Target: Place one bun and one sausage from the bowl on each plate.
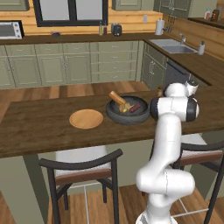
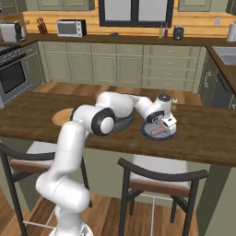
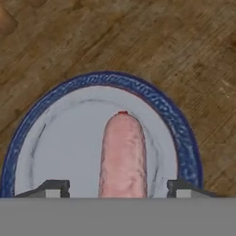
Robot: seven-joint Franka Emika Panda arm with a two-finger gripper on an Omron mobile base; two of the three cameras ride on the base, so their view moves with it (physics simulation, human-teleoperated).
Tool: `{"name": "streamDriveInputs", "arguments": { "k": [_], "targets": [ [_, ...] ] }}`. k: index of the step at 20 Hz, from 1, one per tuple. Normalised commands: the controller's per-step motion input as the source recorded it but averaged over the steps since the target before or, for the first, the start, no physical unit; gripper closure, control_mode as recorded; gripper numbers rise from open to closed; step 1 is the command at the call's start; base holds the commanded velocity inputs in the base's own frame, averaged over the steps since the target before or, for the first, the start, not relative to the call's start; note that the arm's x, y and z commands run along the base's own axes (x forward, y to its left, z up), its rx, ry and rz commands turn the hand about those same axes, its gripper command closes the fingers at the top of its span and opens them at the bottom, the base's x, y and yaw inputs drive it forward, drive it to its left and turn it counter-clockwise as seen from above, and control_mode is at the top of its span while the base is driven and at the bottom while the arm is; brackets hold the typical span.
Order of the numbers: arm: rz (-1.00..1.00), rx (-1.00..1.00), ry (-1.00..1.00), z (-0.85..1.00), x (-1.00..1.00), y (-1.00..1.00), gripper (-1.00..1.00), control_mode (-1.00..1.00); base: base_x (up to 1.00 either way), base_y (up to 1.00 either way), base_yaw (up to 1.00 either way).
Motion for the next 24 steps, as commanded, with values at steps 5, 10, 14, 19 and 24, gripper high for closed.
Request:
{"name": "streamDriveInputs", "arguments": {
  "k": [5,10,14,19,24],
  "targets": [
    [0.00,0.02,-0.07,0.82,-0.92,0.33,-1.00,-1.00,0.00,0.00,0.00],
    [0.05,-0.07,0.01,0.64,-0.61,1.00,-1.00,-1.00,0.00,0.00,0.00],
    [0.15,-0.11,0.06,0.33,-0.26,1.00,-1.00,-1.00,0.00,0.00,0.00],
    [0.20,-0.03,0.09,0.30,0.03,1.00,-1.00,-1.00,0.00,0.00,0.00],
    [0.24,0.00,0.10,0.22,0.33,1.00,-1.00,-1.00,0.00,0.00,0.00]
  ]
}}
